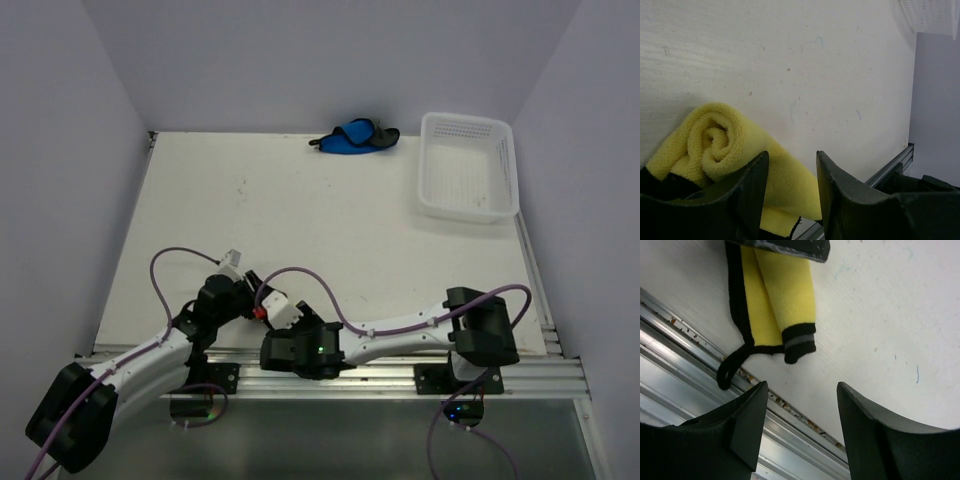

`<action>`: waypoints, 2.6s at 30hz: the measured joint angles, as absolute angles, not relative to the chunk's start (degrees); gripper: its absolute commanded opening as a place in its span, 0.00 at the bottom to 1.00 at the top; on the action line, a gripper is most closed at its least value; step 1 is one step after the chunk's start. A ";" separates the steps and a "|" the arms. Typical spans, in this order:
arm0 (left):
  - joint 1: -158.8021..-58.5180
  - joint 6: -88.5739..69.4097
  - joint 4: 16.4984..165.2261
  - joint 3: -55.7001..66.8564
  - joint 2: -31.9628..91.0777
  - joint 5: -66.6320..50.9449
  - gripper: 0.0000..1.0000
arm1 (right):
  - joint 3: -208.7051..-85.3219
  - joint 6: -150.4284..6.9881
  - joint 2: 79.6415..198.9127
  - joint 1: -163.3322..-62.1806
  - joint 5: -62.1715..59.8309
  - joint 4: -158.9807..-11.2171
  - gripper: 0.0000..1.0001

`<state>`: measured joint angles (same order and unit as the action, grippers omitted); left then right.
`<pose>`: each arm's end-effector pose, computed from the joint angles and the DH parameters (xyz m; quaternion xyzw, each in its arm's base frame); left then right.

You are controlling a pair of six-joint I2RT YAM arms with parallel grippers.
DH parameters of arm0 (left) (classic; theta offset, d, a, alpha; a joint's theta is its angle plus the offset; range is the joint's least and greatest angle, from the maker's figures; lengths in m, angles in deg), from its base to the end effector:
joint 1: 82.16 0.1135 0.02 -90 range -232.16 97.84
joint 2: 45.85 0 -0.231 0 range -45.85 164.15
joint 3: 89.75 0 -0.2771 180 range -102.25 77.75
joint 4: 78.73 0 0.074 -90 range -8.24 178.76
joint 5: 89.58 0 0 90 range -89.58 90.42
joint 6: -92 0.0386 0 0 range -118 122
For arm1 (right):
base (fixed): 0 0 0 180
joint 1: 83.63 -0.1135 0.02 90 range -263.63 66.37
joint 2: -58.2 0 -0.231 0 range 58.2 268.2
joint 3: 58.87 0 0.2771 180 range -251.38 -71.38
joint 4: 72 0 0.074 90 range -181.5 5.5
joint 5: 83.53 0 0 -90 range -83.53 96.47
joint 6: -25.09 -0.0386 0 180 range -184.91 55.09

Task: Roll the towels
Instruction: Roll the towel

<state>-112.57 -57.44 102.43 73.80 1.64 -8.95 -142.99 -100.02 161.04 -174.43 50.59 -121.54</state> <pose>0.1680 -0.1059 0.0851 -0.1766 0.8453 -0.4026 0.3036 0.0217 0.3718 0.1553 -0.3625 0.8379 -0.0120 0.4080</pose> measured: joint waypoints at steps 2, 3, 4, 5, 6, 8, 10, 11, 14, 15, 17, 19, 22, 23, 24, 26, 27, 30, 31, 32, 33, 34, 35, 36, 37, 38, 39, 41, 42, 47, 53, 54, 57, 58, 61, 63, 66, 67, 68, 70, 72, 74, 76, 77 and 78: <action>-112.57 -57.44 102.43 73.82 1.57 -8.80 0.47 | -137.90 -100.63 156.06 -172.93 46.68 -117.69 0.61; -112.57 -57.44 102.43 73.82 1.59 -8.75 0.47 | -135.26 -101.18 153.42 -171.64 44.08 -115.55 0.61; -112.57 -57.44 102.43 73.82 1.59 -8.73 0.47 | -132.52 -101.79 150.71 -169.93 41.45 -113.19 0.61; -112.57 -57.44 102.45 73.82 1.59 -8.71 0.47 | -129.95 -102.38 148.21 -167.75 39.35 -110.98 0.61; -112.57 -57.44 102.45 73.82 1.59 -8.69 0.47 | -127.37 -103.08 145.94 -165.28 36.32 -108.25 0.61; -112.57 -57.44 102.50 73.87 1.59 -8.60 0.47 | -123.30 -104.56 142.51 -159.81 31.01 -103.92 0.62; -112.57 -57.44 102.56 73.89 1.61 -8.51 0.47 | -120.79 -106.05 140.98 -155.16 26.44 -99.57 0.63; -112.57 -57.44 102.56 73.89 1.59 -8.49 0.47 | -120.00 -106.73 140.83 -153.58 24.16 -97.48 0.63; -112.57 -57.44 102.56 73.91 1.48 -8.38 0.47 | -118.91 -108.91 141.50 -151.24 17.78 -92.32 0.63; -112.57 -57.44 102.56 73.91 1.35 -8.29 0.47 | -118.93 -109.55 142.23 -150.81 15.90 -90.72 0.62; -112.57 -57.44 102.47 73.91 0.96 -8.12 0.47 | -118.93 -110.64 144.37 -150.17 12.84 -87.03 0.62; -112.57 -57.42 102.39 73.91 0.74 -8.01 0.47 | -118.93 -111.54 147.12 -149.91 10.85 -84.54 0.62; -112.57 -57.42 102.08 73.91 0.32 -7.83 0.47 | -118.93 -112.39 150.73 -149.82 8.41 -82.92 0.62; -112.57 -57.42 101.93 73.91 0.19 -7.79 0.47 | -118.93 -112.52 151.65 -149.82 8.03 -82.63 0.62; -112.57 -57.42 101.82 73.91 0.13 -7.79 0.47 | -118.93 -112.56 152.32 -149.82 7.90 -82.53 0.62; -112.57 -57.42 101.58 73.91 -0.11 -7.72 0.47 | -118.91 -112.56 152.80 -149.82 7.38 -82.53 0.62; -112.57 -57.42 101.47 73.91 -0.24 -7.70 0.47 | -118.93 -112.59 152.80 -149.82 7.29 -82.46 0.62; -112.57 -57.42 101.25 73.91 -0.55 -7.66 0.47 | -118.89 -112.56 152.80 -149.69 6.88 -81.59 0.62; -112.57 -57.42 101.14 73.91 -0.66 -7.64 0.47 | -118.82 -112.56 152.80 -149.65 6.81 -81.24 0.62; -112.57 -57.40 101.07 73.91 -0.79 -7.61 0.47 | -118.71 -112.59 152.87 -149.56 6.72 -80.76 0.62; -112.57 -57.40 101.01 73.91 -0.90 -7.61 0.47 | -118.65 -112.56 153.07 -149.52 6.66 -80.27 0.62; -112.57 -57.40 100.92 73.91 -1.03 -7.59 0.47 | -118.62 -112.59 153.37 -149.43 6.57 -79.82 0.62; -112.57 -57.40 100.79 73.91 -1.14 -7.59 0.47 | -118.60 -112.59 153.70 -149.34 6.42 -79.47 0.62; -112.57 -57.40 100.66 73.91 -1.25 -7.55 0.47 | -118.54 -112.59 153.90 -149.25 6.26 -79.18 0.62; -112.57 -57.42 100.48 73.91 -1.36 -7.51 0.47 | -118.36 -112.70 154.09 -149.10 5.94 -78.77 0.62; -112.57 -57.40 100.29 73.91 -1.53 -7.44 0.47 | -118.10 -112.83 154.20 -148.84 5.50 -78.35 0.63; -112.57 -57.40 100.16 73.91 -1.66 -7.40 0.47 | -117.71 -112.98 154.22 -148.53 5.26 -77.83 0.63; -112.57 -57.40 99.85 73.91 -1.97 -7.27 0.47 | -116.77 -113.40 154.22 -147.59 4.27 -76.76 0.63; -112.57 -57.40 99.83 73.91 -2.08 -7.24 0.47 | -116.31 -113.74 154.22 -147.03 3.60 -76.10 0.63; -112.57 -57.40 99.83 73.91 -2.23 -7.20 0.47 | -115.10 -114.99 154.99 -144.88 -0.91 -71.75 0.64; -112.57 -57.40 99.83 73.93 -2.21 -7.18 0.47 | -114.01 -116.83 157.02 -144.21 -6.24 -65.70 0.65; -112.57 -57.40 99.83 73.93 -2.21 -7.18 0.47 | -113.90 -117.15 157.28 -144.03 -6.89 -65.04 0.64; -112.57 -57.40 99.83 73.91 -2.21 -7.13 0.47 | -113.12 -117.90 157.70 -143.59 -8.49 -63.03 0.62; -112.57 -57.40 99.83 73.93 -2.21 -7.13 0.47 | -112.87 -118.07 157.74 -143.44 -8.77 -62.66 0.61; -112.57 -57.40 99.83 73.93 -2.23 -7.11 0.47 | -112.33 -118.33 158.09 -142.85 -9.65 -61.67 0.53; -112.57 -57.40 99.83 73.93 -2.23 -7.11 0.47 | -111.91 -118.51 158.40 -142.68 -10.00 -61.04 0.45; -112.57 -57.40 99.83 73.93 -2.23 -7.09 0.47 | -111.63 -118.44 158.92 -142.46 -9.93 -60.97 0.31; -112.57 -57.42 99.83 73.93 -2.25 -7.09 0.47 | -111.63 -118.14 159.06 -142.44 -9.76 -61.13 0.26; -112.57 -57.42 99.83 73.93 -2.28 -7.11 0.47 | -111.63 -117.90 159.08 -142.44 -9.58 -61.37 0.24; -112.57 -57.42 99.83 73.93 -2.28 -7.13 0.47 | -111.63 -116.87 158.95 -142.44 -8.99 -61.87 0.21; -112.57 -57.42 99.83 73.93 -2.34 -7.16 0.47 | -111.74 -115.45 158.38 -142.65 -7.55 -63.27 0.19; -112.57 -57.42 99.83 73.93 -2.39 -7.18 0.47 | -112.13 -113.40 157.11 -143.42 -5.39 -65.52 0.15; -112.57 -57.42 99.83 73.93 -2.36 -7.18 0.47 | -112.96 -111.23 156.19 -144.64 -2.52 -68.30 0.12; -112.57 -57.42 99.83 73.93 -2.36 -7.18 0.47 | -113.68 -110.05 155.91 -145.65 -0.43 -69.89 0.11; -112.60 -57.40 99.83 73.93 -2.32 -7.18 0.47 | -114.62 -108.91 155.73 -146.85 1.89 -71.64 0.10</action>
<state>-112.60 -57.40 99.83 73.93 -2.32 -7.18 -114.62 -108.91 155.73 -146.85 1.89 -71.64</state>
